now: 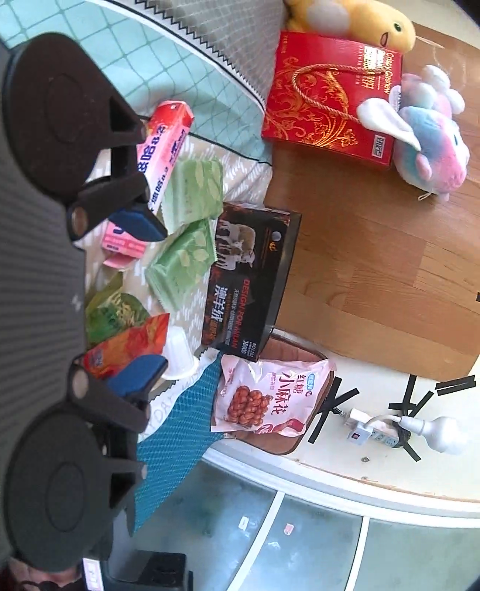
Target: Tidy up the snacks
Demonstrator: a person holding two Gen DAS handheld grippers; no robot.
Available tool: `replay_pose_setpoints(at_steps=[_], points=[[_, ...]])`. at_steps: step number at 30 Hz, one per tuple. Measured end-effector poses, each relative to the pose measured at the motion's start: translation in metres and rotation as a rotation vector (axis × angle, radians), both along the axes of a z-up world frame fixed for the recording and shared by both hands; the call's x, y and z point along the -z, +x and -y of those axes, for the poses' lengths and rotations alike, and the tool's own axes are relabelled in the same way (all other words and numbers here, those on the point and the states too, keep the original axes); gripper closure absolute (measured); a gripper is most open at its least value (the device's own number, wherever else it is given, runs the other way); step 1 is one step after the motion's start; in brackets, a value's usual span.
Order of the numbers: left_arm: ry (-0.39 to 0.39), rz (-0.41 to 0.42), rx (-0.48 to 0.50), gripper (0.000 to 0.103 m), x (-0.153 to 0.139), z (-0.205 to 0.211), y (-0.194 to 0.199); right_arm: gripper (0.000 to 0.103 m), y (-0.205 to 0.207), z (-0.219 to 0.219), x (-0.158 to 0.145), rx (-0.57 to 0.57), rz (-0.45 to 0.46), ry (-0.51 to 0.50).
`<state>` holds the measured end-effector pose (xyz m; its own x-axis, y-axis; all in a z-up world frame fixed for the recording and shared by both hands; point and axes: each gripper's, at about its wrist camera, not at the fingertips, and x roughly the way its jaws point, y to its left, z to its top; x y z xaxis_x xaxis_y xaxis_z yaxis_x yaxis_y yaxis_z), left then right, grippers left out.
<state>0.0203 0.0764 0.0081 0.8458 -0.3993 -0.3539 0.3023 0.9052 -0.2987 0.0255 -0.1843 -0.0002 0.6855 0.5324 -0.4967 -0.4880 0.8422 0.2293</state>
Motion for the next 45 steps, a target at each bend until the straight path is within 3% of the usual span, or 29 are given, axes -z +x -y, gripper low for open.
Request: replay_pose_setpoints(at_steps=[3,17,21,23,25,27,30,32,33,34,35,40,43,45], points=[[-0.005,-0.001,-0.002,0.033,0.0,-0.003,0.001,0.097,-0.004,-0.004,0.0,0.0,0.006,-0.02],[-0.043,-0.029,-0.006,0.033,0.002,-0.008,0.006,0.1,-0.032,0.008,0.002,0.063,0.021,-0.051],[-0.064,-0.033,0.008,0.033,0.003,-0.01,0.006,0.094,-0.034,0.01,0.001,0.051,0.027,-0.03],[-0.078,-0.04,0.021,0.033,0.002,-0.011,0.006,0.083,-0.03,0.011,0.001,0.039,0.008,-0.015],[-0.095,-0.063,0.046,0.034,-0.001,-0.01,0.009,0.062,-0.026,0.011,0.0,0.028,-0.003,-0.001],[-0.12,-0.094,0.1,0.034,-0.007,-0.003,0.019,0.051,-0.023,0.01,-0.002,0.013,0.001,-0.007],[-0.038,-0.125,0.164,0.034,-0.015,0.026,0.038,0.048,-0.019,0.004,0.0,-0.005,0.011,-0.044],[0.053,-0.171,0.201,0.037,-0.012,0.052,0.053,0.051,-0.018,-0.001,0.0,-0.016,0.022,-0.069],[0.083,-0.22,0.224,0.041,-0.007,0.064,0.061,0.08,-0.018,-0.003,-0.001,-0.017,0.024,-0.082],[0.11,-0.252,0.237,0.046,0.0,0.075,0.066,0.099,-0.02,-0.003,-0.002,-0.027,0.01,-0.087],[0.128,-0.245,0.251,0.052,0.003,0.083,0.065,0.1,-0.021,0.0,-0.002,-0.042,-0.006,-0.068],[0.155,-0.232,0.407,0.053,0.007,0.112,0.037,0.099,-0.052,0.009,0.003,-0.214,-0.052,0.03],[0.183,-0.211,0.377,0.052,0.006,0.107,0.017,0.094,-0.062,0.027,0.001,-0.225,-0.084,0.06],[0.132,-0.22,0.338,0.049,0.004,0.086,0.008,0.094,-0.065,0.044,-0.003,-0.211,-0.093,0.082]])
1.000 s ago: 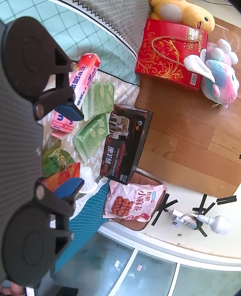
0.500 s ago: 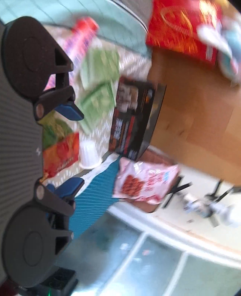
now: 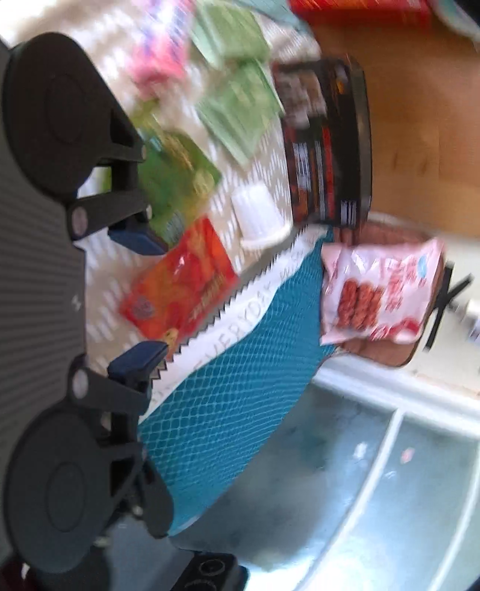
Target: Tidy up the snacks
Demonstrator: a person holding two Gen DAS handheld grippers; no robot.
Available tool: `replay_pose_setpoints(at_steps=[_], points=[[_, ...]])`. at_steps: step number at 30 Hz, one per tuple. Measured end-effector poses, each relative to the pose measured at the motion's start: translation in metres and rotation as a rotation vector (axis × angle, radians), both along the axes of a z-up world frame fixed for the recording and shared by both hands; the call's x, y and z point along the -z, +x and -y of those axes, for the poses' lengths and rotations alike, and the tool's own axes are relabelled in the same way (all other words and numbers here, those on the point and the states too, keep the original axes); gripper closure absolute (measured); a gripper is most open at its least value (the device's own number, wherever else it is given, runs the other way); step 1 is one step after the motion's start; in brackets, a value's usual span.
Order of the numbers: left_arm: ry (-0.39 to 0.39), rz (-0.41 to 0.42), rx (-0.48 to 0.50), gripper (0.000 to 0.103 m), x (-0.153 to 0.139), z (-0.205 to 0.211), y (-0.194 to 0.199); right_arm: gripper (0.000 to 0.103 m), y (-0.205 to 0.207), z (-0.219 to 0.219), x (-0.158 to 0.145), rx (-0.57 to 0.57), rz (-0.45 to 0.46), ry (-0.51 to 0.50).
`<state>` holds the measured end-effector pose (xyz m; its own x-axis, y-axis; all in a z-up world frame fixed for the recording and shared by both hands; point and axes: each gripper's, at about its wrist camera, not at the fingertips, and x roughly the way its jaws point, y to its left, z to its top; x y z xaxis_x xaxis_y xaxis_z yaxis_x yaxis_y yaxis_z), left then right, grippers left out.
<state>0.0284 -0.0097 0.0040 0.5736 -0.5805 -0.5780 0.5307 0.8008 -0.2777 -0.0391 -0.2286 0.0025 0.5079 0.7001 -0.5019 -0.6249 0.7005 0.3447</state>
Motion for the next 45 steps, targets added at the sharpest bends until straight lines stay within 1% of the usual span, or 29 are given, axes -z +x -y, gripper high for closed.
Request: replay_pose_setpoints(at_steps=[4,6,8,9,10,11,14,16,17,18,19,20,21,22,24,25,28,31,33,34,36,38,39,40,41,42,43,44,45], points=[[-0.084,-0.053,-0.11,0.047,-0.007,-0.038,-0.006,0.092,0.009,0.036,-0.014,0.097,0.025,0.041],[-0.11,-0.068,-0.125,0.047,-0.009,-0.045,-0.008,0.092,0.023,0.038,-0.02,0.152,0.02,0.036],[-0.124,-0.072,-0.111,0.047,-0.013,-0.042,-0.009,0.091,0.035,0.032,-0.022,0.155,0.037,0.018],[-0.125,-0.077,-0.102,0.047,-0.015,-0.04,-0.008,0.086,0.041,0.028,-0.023,0.145,0.06,0.006],[-0.13,-0.09,-0.09,0.047,-0.015,-0.038,-0.006,0.075,0.048,0.023,-0.023,0.137,0.075,-0.001],[-0.146,-0.114,-0.072,0.047,-0.013,-0.033,-0.004,0.07,0.06,0.019,-0.022,0.13,0.078,-0.005],[-0.202,-0.223,0.014,0.049,0.001,-0.015,0.002,0.069,0.098,0.011,-0.021,0.121,0.059,-0.017],[-0.196,-0.255,0.044,0.051,0.009,0.0,0.001,0.07,0.123,0.005,-0.017,0.129,0.022,-0.035],[-0.191,-0.24,0.041,0.051,0.01,0.005,-0.001,0.071,0.132,0.005,-0.013,0.129,-0.006,-0.043],[-0.18,-0.229,0.039,0.051,0.01,0.007,-0.002,0.079,0.138,0.005,-0.009,0.121,-0.042,-0.044],[-0.174,-0.228,0.032,0.057,0.01,0.008,-0.001,0.094,0.141,0.006,-0.004,0.11,-0.08,-0.039],[-0.172,-0.233,0.016,0.063,0.01,0.006,0.002,0.099,0.138,0.007,0.001,0.094,-0.113,-0.03],[-0.175,-0.242,-0.004,0.068,0.011,0.002,0.005,0.099,0.131,0.01,0.003,0.077,-0.125,-0.009],[-0.177,-0.251,-0.031,0.078,0.013,-0.003,0.009,0.099,0.118,0.013,0.004,0.055,-0.13,0.019],[-0.212,-0.278,-0.066,0.079,0.015,-0.015,0.016,0.095,0.094,0.019,0.003,0.027,-0.124,0.056],[-0.218,-0.274,-0.084,0.075,0.014,-0.021,0.016,0.091,0.078,0.024,0.001,0.026,-0.107,0.073],[-0.227,-0.226,-0.064,0.05,0.004,-0.035,0.007,0.087,0.043,0.052,0.001,0.063,-0.093,0.145],[-0.254,-0.228,-0.049,0.048,0.0,-0.042,0.002,0.086,0.029,0.066,0.004,0.082,-0.129,0.213],[-0.254,-0.239,-0.055,0.048,0.002,-0.041,0.004,0.082,0.025,0.059,0.002,0.098,-0.105,0.173],[-0.249,-0.249,-0.06,0.048,0.004,-0.039,0.007,0.071,0.026,0.055,0.001,0.102,-0.091,0.143],[-0.246,-0.283,-0.069,0.046,0.008,-0.036,0.014,0.062,0.029,0.044,0.0,0.088,-0.069,0.112],[-0.268,-0.304,-0.068,0.045,0.012,-0.033,0.02,0.06,0.034,0.032,-0.002,0.054,-0.038,0.069],[-0.278,-0.314,-0.068,0.045,0.013,-0.032,0.024,0.052,0.036,0.023,-0.002,0.044,-0.016,0.021],[-0.287,-0.32,-0.07,0.049,0.013,-0.03,0.027,0.048,0.037,0.014,0.001,0.037,0.003,-0.05],[-0.298,-0.329,-0.074,0.06,0.015,-0.029,0.031,0.046,0.034,0.006,0.002,0.027,0.058,-0.091],[-0.298,-0.341,-0.084,0.065,0.018,-0.028,0.033,0.035,0.032,-0.001,0.004,0.012,0.09,-0.125],[-0.284,-0.336,-0.101,0.078,0.019,-0.028,0.033,0.028,0.028,-0.009,0.004,0.007,0.112,-0.154],[-0.263,-0.331,-0.106,0.084,0.019,-0.028,0.031,0.028,0.024,-0.015,0.006,0.013,0.141,-0.191],[-0.262,-0.332,-0.109,0.085,0.02,-0.031,0.028,0.03,0.019,-0.022,0.007,0.016,0.178,-0.239]])
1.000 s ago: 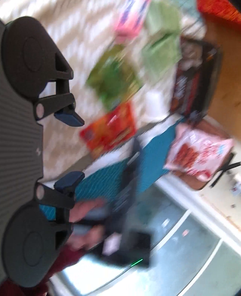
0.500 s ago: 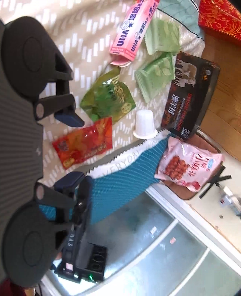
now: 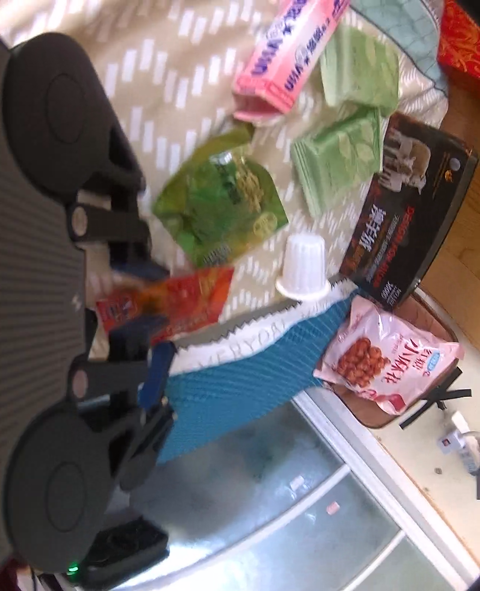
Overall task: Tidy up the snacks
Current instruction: 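Grasp the red-orange snack packet with the left tool and lift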
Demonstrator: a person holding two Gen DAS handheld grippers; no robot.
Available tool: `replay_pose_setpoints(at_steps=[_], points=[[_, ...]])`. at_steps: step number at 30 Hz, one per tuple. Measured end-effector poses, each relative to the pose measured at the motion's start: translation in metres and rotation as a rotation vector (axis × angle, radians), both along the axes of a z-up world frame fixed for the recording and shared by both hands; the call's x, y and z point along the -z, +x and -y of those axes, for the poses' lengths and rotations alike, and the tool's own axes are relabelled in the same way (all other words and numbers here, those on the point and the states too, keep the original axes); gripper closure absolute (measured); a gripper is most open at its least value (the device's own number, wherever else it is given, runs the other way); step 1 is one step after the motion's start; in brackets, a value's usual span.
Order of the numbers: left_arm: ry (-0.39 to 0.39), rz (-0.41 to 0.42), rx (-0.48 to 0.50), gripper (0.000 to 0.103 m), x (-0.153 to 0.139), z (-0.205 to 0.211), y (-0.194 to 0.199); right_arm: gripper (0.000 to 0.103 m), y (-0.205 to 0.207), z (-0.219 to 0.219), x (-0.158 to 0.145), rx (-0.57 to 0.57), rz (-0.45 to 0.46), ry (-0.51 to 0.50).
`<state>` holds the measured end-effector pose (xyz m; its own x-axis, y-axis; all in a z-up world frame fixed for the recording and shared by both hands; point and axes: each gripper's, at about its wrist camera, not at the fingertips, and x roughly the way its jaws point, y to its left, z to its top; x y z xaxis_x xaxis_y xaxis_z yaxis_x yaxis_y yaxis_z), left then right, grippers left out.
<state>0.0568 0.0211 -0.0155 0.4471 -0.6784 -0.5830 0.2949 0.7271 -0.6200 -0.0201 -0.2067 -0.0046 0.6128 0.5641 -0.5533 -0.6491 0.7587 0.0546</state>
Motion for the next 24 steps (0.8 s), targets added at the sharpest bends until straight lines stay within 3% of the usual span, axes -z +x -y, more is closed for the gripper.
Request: replay_pose_setpoints(at_steps=[6,8,9,10,13,15,18,21,24], points=[[-0.064,0.03,0.015,0.083,-0.005,-0.02,-0.027,0.035,-0.006,-0.005,0.003,-0.01,0.013,0.013],[-0.082,0.028,0.018,0.06,-0.004,-0.019,-0.025,0.035,-0.005,-0.009,0.003,-0.027,0.013,0.021],[-0.076,0.023,0.008,0.058,-0.002,-0.016,-0.022,0.037,-0.006,-0.012,0.002,-0.04,0.014,0.021],[-0.065,0.018,0.001,0.06,0.001,-0.013,-0.018,0.037,-0.006,-0.015,0.002,-0.046,0.018,0.017],[-0.053,0.003,-0.01,0.085,0.005,-0.008,-0.008,0.04,-0.01,-0.017,0.001,-0.035,0.03,0.011],[-0.078,-0.008,-0.004,0.085,0.008,-0.012,-0.005,0.045,-0.008,-0.013,0.0,-0.022,0.018,0.027],[-0.109,0.013,0.011,0.087,0.003,-0.016,-0.01,0.06,-0.007,-0.011,-0.001,0.0,0.029,0.026],[-0.128,0.068,0.021,0.089,-0.01,-0.022,-0.015,0.063,-0.007,-0.015,-0.008,-0.008,0.064,0.053],[-0.152,0.101,0.017,0.089,-0.025,-0.03,-0.008,0.063,-0.005,-0.027,-0.018,-0.003,0.172,0.024]])
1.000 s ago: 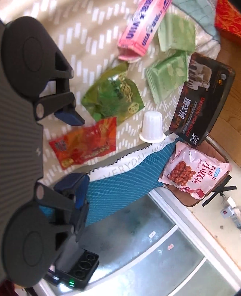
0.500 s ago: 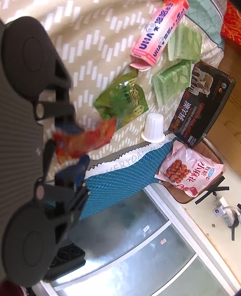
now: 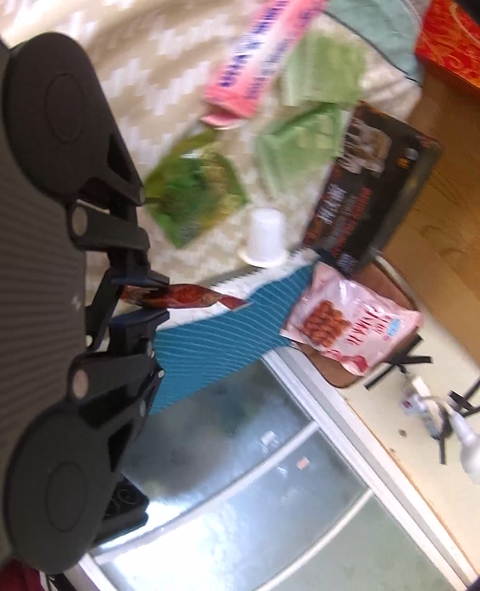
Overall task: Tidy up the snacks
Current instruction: 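Grasp the red-orange snack packet with the left tool and lift, then drop the red packet from the left tool into the black box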
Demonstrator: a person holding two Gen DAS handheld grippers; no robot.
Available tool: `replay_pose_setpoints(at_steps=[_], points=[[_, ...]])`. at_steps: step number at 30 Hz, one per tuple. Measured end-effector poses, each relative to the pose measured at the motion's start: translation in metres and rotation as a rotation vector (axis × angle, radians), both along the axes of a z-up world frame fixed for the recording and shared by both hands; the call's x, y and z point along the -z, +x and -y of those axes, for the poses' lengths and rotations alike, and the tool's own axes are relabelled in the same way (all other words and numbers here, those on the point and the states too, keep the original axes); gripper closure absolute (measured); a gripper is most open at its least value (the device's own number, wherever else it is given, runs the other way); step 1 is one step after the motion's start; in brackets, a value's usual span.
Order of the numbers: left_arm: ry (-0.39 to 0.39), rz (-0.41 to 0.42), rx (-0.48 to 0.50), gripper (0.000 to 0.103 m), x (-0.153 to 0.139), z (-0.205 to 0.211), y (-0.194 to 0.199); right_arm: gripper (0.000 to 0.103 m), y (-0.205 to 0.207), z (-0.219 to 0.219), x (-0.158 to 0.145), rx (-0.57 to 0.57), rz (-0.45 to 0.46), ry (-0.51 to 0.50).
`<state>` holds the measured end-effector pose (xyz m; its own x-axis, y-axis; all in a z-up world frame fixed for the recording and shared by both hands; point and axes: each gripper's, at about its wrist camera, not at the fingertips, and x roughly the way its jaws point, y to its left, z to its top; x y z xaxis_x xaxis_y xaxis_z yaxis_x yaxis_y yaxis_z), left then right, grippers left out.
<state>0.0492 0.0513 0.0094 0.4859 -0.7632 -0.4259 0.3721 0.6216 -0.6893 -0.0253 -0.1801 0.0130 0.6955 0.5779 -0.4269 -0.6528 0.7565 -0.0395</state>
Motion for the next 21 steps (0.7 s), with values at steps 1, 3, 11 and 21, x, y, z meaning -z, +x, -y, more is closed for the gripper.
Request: replay_pose_setpoints(at_steps=[1,3,11,21], points=[[-0.001,0.014,-0.001,0.089,-0.006,-0.002,0.005,0.063,0.003,-0.004,-0.004,0.006,0.032,-0.006],[0.005,0.044,-0.007,0.089,-0.019,-0.004,0.017,0.063,0.016,-0.009,-0.012,0.017,0.06,0.001],[0.05,0.207,-0.049,0.089,-0.075,-0.004,0.101,0.064,0.108,-0.026,-0.044,0.101,0.186,0.033],[0.139,0.194,-0.179,0.079,-0.07,-0.004,0.2,0.07,0.219,-0.048,-0.042,0.185,0.096,0.048]])
